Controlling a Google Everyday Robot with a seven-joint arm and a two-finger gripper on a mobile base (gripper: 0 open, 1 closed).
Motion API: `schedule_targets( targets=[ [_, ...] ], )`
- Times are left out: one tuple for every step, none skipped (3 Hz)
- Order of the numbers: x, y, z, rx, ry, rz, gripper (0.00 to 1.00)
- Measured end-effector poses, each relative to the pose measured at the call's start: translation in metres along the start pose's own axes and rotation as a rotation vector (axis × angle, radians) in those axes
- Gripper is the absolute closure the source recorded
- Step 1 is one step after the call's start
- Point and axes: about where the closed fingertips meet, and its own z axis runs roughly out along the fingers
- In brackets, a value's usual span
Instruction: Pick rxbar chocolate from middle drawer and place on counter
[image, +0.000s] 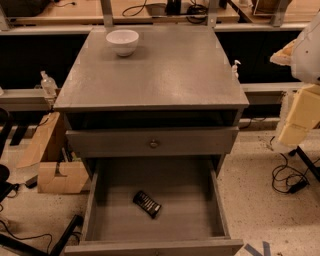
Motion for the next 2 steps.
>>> schedule_targets(
  targets=[
    [-0.001, 0.0, 0.005, 0.01, -0.011, -0.01, 0.0],
    [0.005, 0.008, 0.035, 0.017, -0.051, -0.016, 0.0]
  ],
)
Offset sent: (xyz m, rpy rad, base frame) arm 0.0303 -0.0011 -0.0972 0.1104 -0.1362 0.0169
